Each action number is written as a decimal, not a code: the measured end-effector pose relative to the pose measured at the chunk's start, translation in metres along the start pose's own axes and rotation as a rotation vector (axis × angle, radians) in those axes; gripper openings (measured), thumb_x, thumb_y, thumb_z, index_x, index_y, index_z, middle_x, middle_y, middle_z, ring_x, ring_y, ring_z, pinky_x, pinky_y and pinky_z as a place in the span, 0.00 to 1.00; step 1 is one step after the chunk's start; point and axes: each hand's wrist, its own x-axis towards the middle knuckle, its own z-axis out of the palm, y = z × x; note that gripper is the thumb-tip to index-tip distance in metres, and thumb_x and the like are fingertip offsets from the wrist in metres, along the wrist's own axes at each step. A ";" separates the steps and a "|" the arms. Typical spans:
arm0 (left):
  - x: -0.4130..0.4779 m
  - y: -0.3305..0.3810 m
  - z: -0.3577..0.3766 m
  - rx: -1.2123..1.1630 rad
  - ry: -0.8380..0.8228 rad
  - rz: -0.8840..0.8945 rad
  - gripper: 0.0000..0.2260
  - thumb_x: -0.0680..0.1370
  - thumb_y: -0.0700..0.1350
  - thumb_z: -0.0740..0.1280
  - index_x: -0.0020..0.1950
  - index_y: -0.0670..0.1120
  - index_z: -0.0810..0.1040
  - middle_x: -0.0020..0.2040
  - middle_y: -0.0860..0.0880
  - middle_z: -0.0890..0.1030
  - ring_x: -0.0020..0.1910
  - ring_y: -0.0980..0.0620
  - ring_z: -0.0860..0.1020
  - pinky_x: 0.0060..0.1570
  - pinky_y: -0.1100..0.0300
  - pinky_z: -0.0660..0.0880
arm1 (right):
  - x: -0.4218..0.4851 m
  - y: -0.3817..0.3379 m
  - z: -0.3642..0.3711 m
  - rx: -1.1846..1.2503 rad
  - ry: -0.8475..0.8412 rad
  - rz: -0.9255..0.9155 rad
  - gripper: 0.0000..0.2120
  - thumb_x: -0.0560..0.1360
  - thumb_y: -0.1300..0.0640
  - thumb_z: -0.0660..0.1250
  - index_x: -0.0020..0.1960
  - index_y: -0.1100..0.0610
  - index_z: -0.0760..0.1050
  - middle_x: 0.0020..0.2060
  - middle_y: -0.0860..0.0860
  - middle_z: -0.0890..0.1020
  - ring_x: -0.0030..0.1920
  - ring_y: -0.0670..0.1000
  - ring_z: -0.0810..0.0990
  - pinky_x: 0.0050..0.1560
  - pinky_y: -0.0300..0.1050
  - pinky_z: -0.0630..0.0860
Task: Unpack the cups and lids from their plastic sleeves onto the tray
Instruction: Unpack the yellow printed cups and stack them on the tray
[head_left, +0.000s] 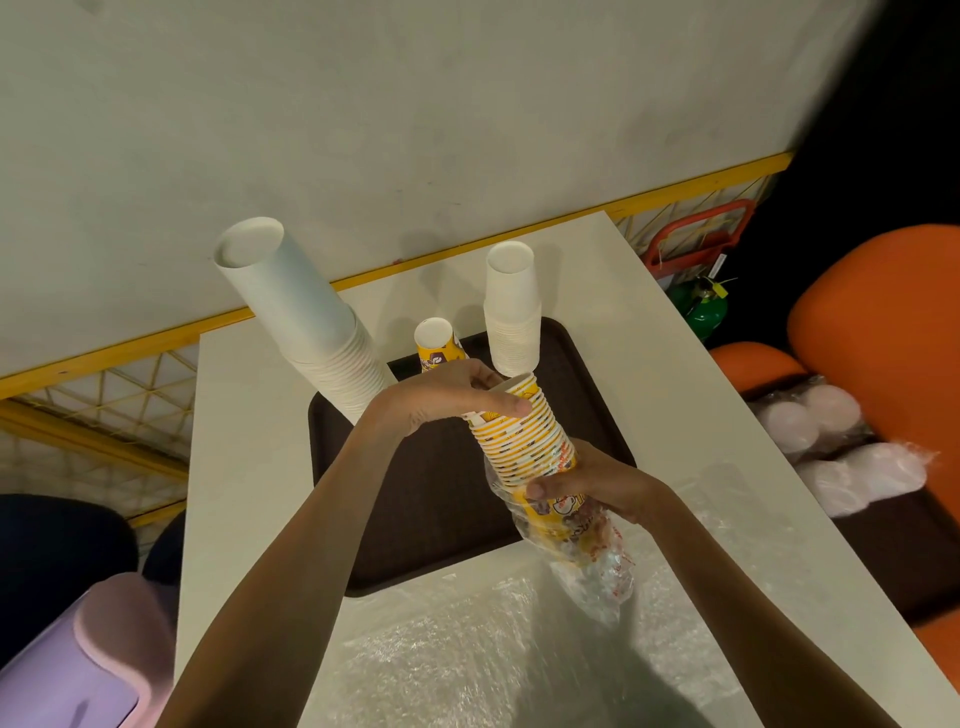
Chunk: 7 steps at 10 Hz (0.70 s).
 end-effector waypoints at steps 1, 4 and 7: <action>-0.001 0.001 0.000 -0.041 0.014 -0.018 0.15 0.76 0.52 0.66 0.59 0.48 0.69 0.55 0.52 0.74 0.57 0.53 0.73 0.58 0.60 0.70 | -0.001 0.000 0.003 -0.006 0.000 0.007 0.20 0.73 0.60 0.71 0.59 0.47 0.68 0.54 0.46 0.78 0.54 0.43 0.78 0.49 0.33 0.76; 0.003 0.005 -0.008 -0.148 0.197 0.044 0.16 0.77 0.53 0.66 0.59 0.47 0.73 0.56 0.47 0.79 0.58 0.47 0.78 0.63 0.49 0.74 | -0.003 -0.001 0.000 0.044 0.030 -0.023 0.19 0.69 0.57 0.73 0.56 0.46 0.71 0.51 0.45 0.80 0.51 0.43 0.80 0.47 0.33 0.77; 0.003 -0.026 -0.014 -0.450 0.252 0.072 0.28 0.68 0.54 0.74 0.65 0.50 0.69 0.58 0.48 0.80 0.57 0.50 0.79 0.54 0.57 0.76 | -0.005 -0.003 -0.016 0.398 0.174 -0.068 0.26 0.71 0.67 0.41 0.53 0.49 0.73 0.40 0.45 0.85 0.41 0.44 0.84 0.37 0.37 0.79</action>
